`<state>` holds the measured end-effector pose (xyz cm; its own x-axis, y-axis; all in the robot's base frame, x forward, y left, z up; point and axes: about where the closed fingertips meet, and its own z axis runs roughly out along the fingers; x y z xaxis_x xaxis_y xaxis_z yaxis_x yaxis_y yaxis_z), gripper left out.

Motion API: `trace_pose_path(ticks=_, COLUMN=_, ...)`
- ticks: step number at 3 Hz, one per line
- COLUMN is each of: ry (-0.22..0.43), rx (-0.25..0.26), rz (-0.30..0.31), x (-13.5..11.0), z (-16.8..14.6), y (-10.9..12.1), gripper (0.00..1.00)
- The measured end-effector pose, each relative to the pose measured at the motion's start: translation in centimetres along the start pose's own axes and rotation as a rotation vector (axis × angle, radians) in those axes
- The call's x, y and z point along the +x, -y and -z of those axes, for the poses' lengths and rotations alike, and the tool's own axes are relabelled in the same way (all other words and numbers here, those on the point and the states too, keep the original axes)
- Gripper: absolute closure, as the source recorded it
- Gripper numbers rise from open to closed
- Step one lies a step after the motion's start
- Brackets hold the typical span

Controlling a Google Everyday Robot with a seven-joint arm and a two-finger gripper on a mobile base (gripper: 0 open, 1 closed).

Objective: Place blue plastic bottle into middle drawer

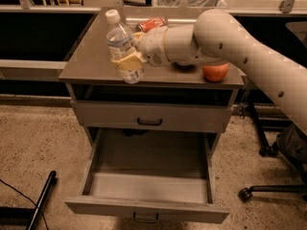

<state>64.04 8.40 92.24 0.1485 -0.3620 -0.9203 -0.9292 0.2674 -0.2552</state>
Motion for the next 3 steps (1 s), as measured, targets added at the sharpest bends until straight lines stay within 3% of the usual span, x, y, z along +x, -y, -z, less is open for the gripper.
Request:
trace_pose_path(ticks=1, ry=-0.058, rx=-0.019, rz=-0.038, x=2.0, z=0.6, y=-3.0, gripper=1.00)
trace_pose_path(ticks=2, ry=-0.042, rx=-0.015, rz=-0.075, x=3.4, z=1.9, y=-5.8, gripper=1.00)
trace_pose_path(ticks=3, ry=-0.132, rx=-0.017, rz=0.114, x=0.4, z=2.7, y=-5.1, gripper=1.00)
